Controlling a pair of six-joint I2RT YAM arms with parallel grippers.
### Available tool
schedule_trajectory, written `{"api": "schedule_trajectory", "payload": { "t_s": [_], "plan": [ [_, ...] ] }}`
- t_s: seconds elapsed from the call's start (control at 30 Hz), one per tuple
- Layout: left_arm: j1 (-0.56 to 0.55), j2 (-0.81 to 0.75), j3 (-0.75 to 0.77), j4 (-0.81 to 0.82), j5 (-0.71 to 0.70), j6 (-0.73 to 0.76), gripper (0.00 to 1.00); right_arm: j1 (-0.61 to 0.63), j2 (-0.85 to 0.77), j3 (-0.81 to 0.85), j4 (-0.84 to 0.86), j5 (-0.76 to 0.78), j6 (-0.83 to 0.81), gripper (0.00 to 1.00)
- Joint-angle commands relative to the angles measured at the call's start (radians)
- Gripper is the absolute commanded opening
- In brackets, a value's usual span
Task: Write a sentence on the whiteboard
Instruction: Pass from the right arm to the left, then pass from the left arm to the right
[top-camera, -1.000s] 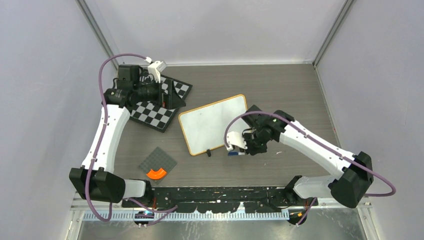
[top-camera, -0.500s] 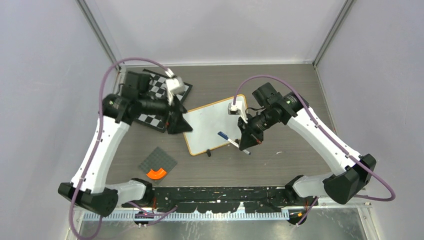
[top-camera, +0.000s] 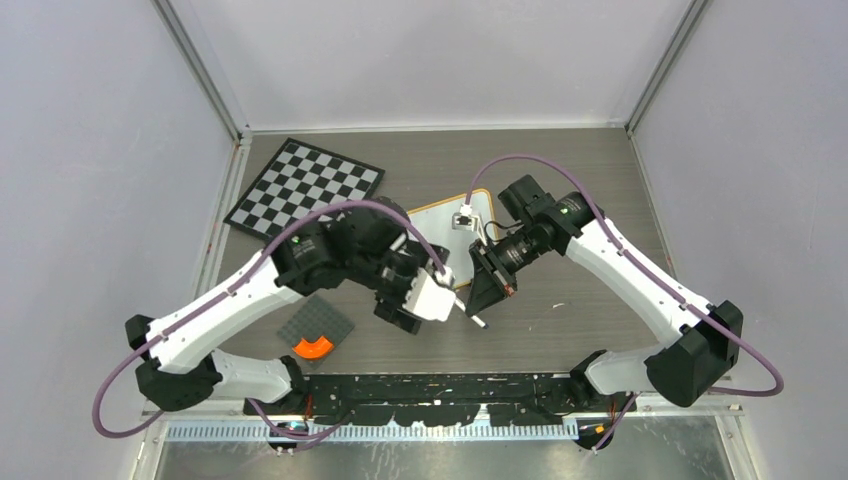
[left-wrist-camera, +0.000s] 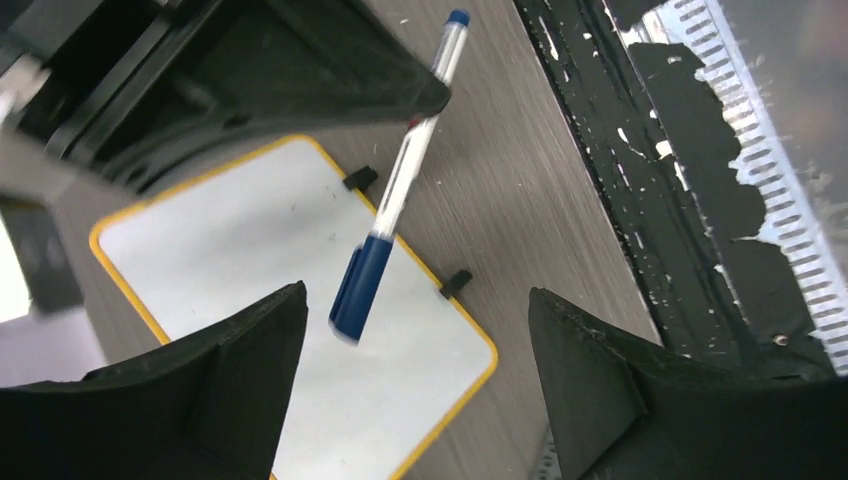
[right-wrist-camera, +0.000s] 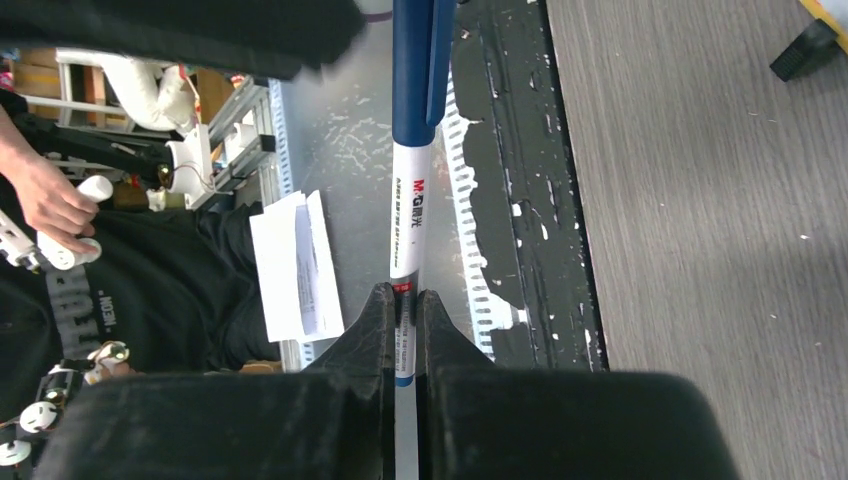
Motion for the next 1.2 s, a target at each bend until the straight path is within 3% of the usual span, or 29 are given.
{"api": "schedule_trajectory", "payload": {
  "t_s": [0.0, 0.27, 0.37, 0.57, 0.6, 0.67, 0.73, 0.8, 0.97, 1.17],
  "plan": [
    [-0.101, 0.015, -0.025, 0.066, -0.150, 0.167, 0.82, 0.002, -0.042, 0.000, 0.009, -0.076, 0.018, 0.00],
    [-0.153, 0.036, -0.124, 0.141, -0.248, 0.216, 0.60, 0.013, -0.057, -0.003, -0.068, -0.061, -0.060, 0.00],
    [-0.154, 0.022, -0.154, 0.168, -0.260, 0.216, 0.47, 0.025, -0.057, -0.009, -0.091, -0.048, -0.080, 0.00],
    [-0.153, 0.002, -0.179, 0.201, -0.258, 0.163, 0.03, 0.033, -0.032, 0.030, -0.107, -0.020, -0.087, 0.01],
    [-0.152, 0.004, -0.175, 0.201, -0.261, 0.132, 0.00, 0.032, -0.025, 0.047, -0.106, -0.009, -0.076, 0.07],
    [-0.138, -0.002, -0.170, 0.208, -0.254, 0.024, 0.00, 0.013, -0.003, 0.094, -0.124, -0.004, -0.057, 0.27],
    [-0.093, -0.028, -0.177, 0.186, -0.173, -0.089, 0.00, -0.041, 0.020, 0.162, -0.158, -0.024, -0.057, 0.49],
    [-0.024, -0.066, -0.212, 0.210, -0.097, -0.204, 0.00, -0.127, 0.045, 0.222, -0.179, -0.064, -0.051, 0.63],
    [0.219, -0.051, -0.190, 0.197, 0.168, -0.475, 0.00, -0.235, 0.072, 0.307, -0.130, -0.102, 0.033, 0.78],
    [0.283, -0.010, -0.158, 0.227, 0.288, -0.622, 0.00, -0.237, -0.016, 0.200, 0.274, 0.025, 0.436, 0.83]
  ]
}}
